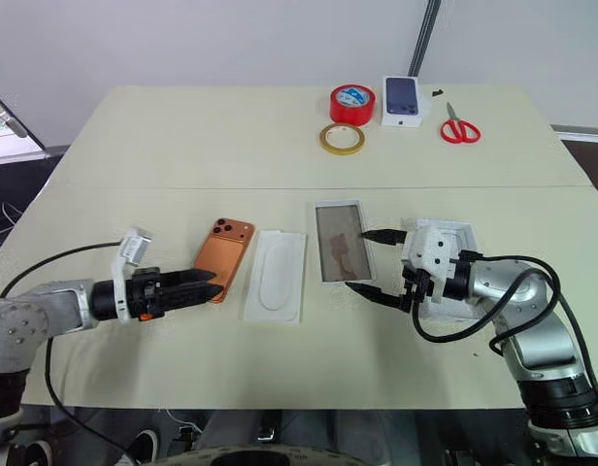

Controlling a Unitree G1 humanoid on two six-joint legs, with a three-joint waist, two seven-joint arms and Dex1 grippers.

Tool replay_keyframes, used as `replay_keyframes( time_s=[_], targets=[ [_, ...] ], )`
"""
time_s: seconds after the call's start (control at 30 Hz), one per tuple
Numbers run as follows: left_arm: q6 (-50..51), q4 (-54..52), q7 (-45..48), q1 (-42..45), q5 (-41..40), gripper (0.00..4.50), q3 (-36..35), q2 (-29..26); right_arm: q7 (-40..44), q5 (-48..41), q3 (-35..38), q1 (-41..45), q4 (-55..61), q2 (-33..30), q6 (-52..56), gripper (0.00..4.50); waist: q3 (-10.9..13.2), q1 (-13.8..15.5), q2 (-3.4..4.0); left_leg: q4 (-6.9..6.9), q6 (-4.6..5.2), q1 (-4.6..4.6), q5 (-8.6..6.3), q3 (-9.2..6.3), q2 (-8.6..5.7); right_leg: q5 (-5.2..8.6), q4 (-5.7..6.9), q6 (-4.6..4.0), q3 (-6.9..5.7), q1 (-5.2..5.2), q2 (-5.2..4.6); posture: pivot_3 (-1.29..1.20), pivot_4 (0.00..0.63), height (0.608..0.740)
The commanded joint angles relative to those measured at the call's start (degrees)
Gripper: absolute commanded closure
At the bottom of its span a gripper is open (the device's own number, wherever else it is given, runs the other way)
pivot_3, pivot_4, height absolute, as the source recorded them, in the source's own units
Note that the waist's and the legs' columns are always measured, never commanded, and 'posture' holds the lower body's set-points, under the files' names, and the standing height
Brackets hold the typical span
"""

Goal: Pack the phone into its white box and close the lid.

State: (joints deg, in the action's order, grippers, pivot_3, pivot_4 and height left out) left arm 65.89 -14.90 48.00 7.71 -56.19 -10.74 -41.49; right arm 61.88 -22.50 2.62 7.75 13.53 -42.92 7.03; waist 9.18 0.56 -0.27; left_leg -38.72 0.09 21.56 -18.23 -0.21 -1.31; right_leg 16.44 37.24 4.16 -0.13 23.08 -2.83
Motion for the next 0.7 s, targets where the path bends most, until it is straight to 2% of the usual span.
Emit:
replay_keyframes(
  time_s=[0.03, 0.17, 0.37, 0.5, 0.67, 0.7],
  targets=[
    [0.36, -1.38, -1.78, 0.38, 1.96, 0.23, 4.34, 1.04, 0.35, 0.47, -0.76, 1.49, -0.17, 0.72, -1.41, 0.00, 0.00, 0.03, 0.00, 0.00, 0.00, 0.00, 0.00, 0.00, 0.00, 0.00, 0.00, 0.00, 0.00, 0.00, 0.00, 0.00, 0.150, 0.740],
    [2.83, 0.94, -4.12, 2.40, -0.30, 0.23, 3.66, 3.57, -0.03, 0.74, -0.73, 1.58, -0.64, 0.92, -1.83, 0.00, -0.01, 0.05, 0.00, -0.01, -0.01, 0.00, 0.00, 0.00, 0.00, 0.00, 0.00, 0.00, 0.00, 0.00, 0.00, 0.00, 0.150, 0.740],
    [2.55, 2.50, -9.09, 3.99, 3.68, 0.23, 7.77, 8.25, -0.98, 2.29, -1.44, 0.24, -0.68, 1.80, -3.44, 0.00, -0.02, 0.03, 0.01, -0.03, -0.01, 0.00, 0.01, 0.00, 0.00, 0.00, 0.01, 0.00, 0.00, -0.01, 0.00, 0.00, 0.150, 0.740],
    [1.49, 4.53, -11.15, 4.70, 7.74, 0.23, 10.86, 8.97, -2.02, 2.47, -0.26, 0.15, -1.04, 1.62, -3.81, 0.00, -0.07, -0.13, 0.07, -0.03, -0.02, -0.12, 0.01, 0.00, 0.00, 0.00, 0.02, 0.00, 0.00, -0.11, 0.00, 0.00, 0.150, 0.740],
    [2.19, 6.24, -12.65, 5.77, 6.75, 0.23, 10.73, 12.43, -2.56, 2.79, -0.36, -0.54, -0.96, 1.81, -4.32, 0.00, -0.26, 0.09, 0.38, -0.07, -0.02, -0.19, 0.01, -0.01, 0.00, 0.00, 0.01, 0.00, 0.00, -0.23, 0.00, 0.00, 0.150, 0.740],
    [2.72, 6.49, -13.38, 5.73, 6.48, 0.46, 10.30, 13.22, -2.67, 2.85, -0.39, -0.53, -0.97, 1.87, -4.38, 0.00, -0.27, 0.19, 0.40, -0.10, -0.02, -0.19, 0.01, -0.01, -0.01, 0.00, 0.01, 0.00, 0.00, -0.25, 0.00, 0.00, 0.150, 0.740]
  ],
)
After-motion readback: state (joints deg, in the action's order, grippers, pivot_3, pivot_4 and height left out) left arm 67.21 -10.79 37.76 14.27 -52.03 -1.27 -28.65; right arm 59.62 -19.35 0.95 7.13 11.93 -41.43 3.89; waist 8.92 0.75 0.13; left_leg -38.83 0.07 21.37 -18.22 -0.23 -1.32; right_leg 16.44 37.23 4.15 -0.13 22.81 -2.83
